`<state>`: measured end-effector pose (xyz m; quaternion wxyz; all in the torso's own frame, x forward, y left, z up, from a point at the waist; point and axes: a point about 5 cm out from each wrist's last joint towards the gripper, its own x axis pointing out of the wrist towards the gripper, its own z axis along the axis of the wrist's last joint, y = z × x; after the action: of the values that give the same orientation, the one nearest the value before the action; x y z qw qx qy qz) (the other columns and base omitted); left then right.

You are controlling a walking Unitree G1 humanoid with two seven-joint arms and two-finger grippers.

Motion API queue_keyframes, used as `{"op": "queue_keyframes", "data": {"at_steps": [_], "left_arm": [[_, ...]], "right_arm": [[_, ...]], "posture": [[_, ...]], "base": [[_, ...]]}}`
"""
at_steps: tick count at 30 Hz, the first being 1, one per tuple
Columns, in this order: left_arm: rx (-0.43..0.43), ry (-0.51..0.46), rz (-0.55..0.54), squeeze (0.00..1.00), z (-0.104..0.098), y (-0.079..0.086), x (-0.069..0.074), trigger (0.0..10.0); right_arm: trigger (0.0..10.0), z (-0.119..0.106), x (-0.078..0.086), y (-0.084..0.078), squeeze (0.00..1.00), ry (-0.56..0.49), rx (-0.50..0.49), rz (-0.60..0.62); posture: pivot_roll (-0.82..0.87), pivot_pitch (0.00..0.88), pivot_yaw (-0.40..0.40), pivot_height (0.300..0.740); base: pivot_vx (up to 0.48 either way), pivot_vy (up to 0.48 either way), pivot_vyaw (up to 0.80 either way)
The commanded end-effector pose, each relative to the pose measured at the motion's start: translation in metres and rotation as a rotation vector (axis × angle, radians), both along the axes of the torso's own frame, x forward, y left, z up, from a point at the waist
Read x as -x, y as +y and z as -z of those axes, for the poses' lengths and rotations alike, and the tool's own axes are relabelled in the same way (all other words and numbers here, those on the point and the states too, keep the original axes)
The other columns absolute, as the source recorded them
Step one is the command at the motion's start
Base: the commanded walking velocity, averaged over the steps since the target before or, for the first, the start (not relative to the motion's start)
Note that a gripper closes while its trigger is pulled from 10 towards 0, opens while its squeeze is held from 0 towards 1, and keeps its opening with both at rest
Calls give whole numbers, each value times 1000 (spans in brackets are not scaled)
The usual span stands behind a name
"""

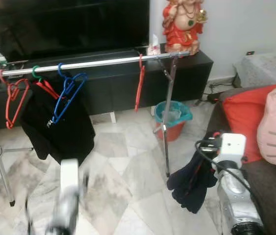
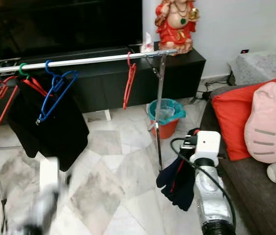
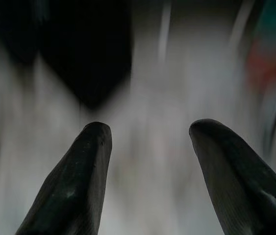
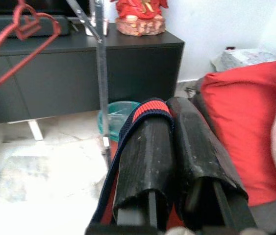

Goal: Hang hanger

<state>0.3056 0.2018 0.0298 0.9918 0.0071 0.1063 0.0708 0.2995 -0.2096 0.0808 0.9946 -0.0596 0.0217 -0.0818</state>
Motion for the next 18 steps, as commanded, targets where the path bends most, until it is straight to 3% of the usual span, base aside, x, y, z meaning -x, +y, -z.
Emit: {"op": "queue_keyframes", "data": {"at_steps": [1, 5, 12, 18], "left_arm": [[-35, -60, 19, 0, -8, 5, 0, 10000], [-91, -159, 74, 0, -16, 7, 9, 10000], [-108, -198, 55, 0, -20, 13, 27, 10000], [-154, -270, 94, 0, -39, 20, 55, 10000]], "right_arm": [[10000, -5, 0, -3, 0, -24, 1, 5], [10000, -1, 2, -2, 0, -12, 2, -1], [10000, 1, 3, -3, 0, -1, 5, -4], [10000, -1, 3, -7, 0, -1, 15, -6]], "posture": [[-215, 0, 48, 740], [-212, 0, 46, 740], [-210, 0, 40, 740], [-203, 0, 23, 740]], "base": [[0, 0, 0], [0, 0, 0], [0, 0, 0], [0, 0, 0]]}}
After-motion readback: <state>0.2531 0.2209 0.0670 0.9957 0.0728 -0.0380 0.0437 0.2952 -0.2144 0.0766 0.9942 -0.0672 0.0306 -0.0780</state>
